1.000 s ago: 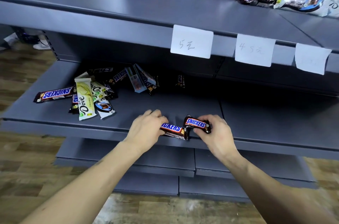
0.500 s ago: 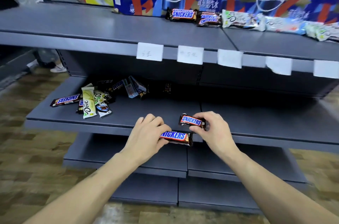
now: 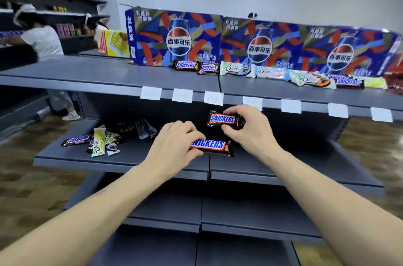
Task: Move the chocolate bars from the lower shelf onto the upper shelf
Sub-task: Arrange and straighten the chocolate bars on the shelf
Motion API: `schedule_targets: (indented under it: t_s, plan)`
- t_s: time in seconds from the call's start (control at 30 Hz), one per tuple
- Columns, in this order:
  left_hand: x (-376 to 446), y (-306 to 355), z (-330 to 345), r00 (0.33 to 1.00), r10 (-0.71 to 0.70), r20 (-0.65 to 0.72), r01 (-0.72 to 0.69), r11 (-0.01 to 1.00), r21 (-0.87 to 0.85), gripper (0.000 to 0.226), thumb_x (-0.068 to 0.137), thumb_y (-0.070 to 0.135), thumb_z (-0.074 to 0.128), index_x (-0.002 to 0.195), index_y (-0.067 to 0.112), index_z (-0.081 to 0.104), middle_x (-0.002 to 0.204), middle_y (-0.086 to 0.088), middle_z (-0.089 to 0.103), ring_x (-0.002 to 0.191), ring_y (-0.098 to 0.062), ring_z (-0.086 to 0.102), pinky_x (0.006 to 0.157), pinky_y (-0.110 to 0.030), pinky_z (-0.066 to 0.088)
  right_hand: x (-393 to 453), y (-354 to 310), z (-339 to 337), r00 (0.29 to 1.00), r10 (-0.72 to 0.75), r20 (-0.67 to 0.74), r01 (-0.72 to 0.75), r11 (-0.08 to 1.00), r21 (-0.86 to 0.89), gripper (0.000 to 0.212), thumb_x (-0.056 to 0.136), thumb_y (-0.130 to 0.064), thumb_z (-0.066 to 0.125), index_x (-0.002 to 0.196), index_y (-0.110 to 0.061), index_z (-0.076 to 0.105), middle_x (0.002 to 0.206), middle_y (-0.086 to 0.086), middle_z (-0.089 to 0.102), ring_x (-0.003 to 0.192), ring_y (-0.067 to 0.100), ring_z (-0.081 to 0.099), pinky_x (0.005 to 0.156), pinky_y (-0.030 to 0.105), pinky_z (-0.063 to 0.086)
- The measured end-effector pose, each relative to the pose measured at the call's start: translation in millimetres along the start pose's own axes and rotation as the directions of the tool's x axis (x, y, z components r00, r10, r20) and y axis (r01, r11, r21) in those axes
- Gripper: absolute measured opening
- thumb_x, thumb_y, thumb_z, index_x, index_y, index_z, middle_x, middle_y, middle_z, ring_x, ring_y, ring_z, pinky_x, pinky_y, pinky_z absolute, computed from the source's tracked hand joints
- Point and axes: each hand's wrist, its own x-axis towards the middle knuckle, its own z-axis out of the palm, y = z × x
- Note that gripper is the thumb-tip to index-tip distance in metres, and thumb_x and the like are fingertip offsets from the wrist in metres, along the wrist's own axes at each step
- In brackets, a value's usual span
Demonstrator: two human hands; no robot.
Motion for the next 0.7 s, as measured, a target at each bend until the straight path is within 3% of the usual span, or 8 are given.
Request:
schedule_targets:
  t_s: [0.37,0.7]
  plan:
    - [67.7,-9.6,-42.6,0.996,-0.044,-0.079,0.050,0.996,0.070,0.033,0.082,0.035,0.071,0.113,0.027,0.064,0.108,0.009,0.060,0.100,-0.017,0.052,0.086,-0.030,0.036,72.5,-9.4,-33.8,0.999,-0.033,-0.023,0.032,0.998,-0.050,0.026,0.076,-0.030,0.078,0.099,-0.033,0.066,0.096,-0.015,0.066,0.094,0.009,0.057,0.084,0.037,0.051]
    - [136.2,-65.4,-14.2,0.995,-0.036,-0.096,0.042,0.997,0.059,0.030,0.083,0.036,0.069,0.112,0.030,0.064,0.106,0.011,0.059,0.101,-0.015,0.050,0.089,-0.031,0.036,160.0,21.2,-0.3,0.997,0.028,0.074,-0.021,0.996,-0.092,0.031,0.079,-0.036,0.077,0.108,-0.030,0.067,0.107,-0.013,0.066,0.098,0.008,0.056,0.084,0.033,0.049]
